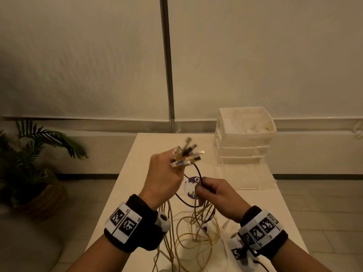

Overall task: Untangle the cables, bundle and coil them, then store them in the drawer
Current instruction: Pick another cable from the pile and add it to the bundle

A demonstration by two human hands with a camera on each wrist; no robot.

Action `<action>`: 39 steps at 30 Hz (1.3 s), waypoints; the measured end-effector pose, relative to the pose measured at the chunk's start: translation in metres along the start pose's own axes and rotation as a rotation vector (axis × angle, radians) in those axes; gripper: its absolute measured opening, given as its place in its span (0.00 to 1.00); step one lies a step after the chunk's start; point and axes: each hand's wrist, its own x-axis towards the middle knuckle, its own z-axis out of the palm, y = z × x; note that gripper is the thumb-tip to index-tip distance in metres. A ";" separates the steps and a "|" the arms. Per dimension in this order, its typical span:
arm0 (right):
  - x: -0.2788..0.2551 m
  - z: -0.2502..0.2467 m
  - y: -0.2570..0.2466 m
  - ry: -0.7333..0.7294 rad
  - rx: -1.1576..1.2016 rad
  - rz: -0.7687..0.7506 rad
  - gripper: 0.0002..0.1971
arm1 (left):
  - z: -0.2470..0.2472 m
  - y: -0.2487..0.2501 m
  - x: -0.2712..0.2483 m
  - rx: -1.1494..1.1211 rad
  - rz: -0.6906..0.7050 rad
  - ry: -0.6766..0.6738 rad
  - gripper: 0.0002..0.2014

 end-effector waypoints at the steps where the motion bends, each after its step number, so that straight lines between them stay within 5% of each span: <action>1: 0.000 0.000 0.006 0.005 -0.048 -0.002 0.11 | -0.004 -0.001 0.003 0.000 0.001 0.051 0.07; 7: 0.010 -0.002 0.039 0.090 -0.272 -0.053 0.06 | -0.010 -0.004 0.006 -0.148 -0.147 0.254 0.07; 16: 0.012 -0.007 0.059 0.175 -0.253 0.104 0.17 | -0.026 -0.013 0.005 -0.319 -0.209 0.351 0.06; 21: 0.007 -0.009 0.083 0.169 -0.385 0.138 0.22 | -0.036 -0.015 0.008 -0.412 -0.265 0.335 0.28; 25: 0.002 -0.007 0.098 0.217 -0.352 0.211 0.25 | -0.038 -0.013 0.014 -0.484 -0.274 0.319 0.09; 28: -0.001 -0.006 0.093 0.256 -0.235 0.281 0.22 | -0.038 -0.018 0.014 -0.410 -0.253 0.243 0.11; 32: 0.002 0.003 0.038 0.374 -0.188 0.087 0.25 | -0.039 -0.018 0.013 -0.379 -0.264 0.102 0.13; 35: 0.011 0.012 -0.023 0.261 -0.133 -0.140 0.32 | -0.041 -0.015 0.011 -0.388 -0.272 0.066 0.11; 39: 0.026 0.017 -0.059 0.109 -0.335 -0.255 0.11 | -0.049 -0.012 0.005 -0.417 -0.286 0.017 0.18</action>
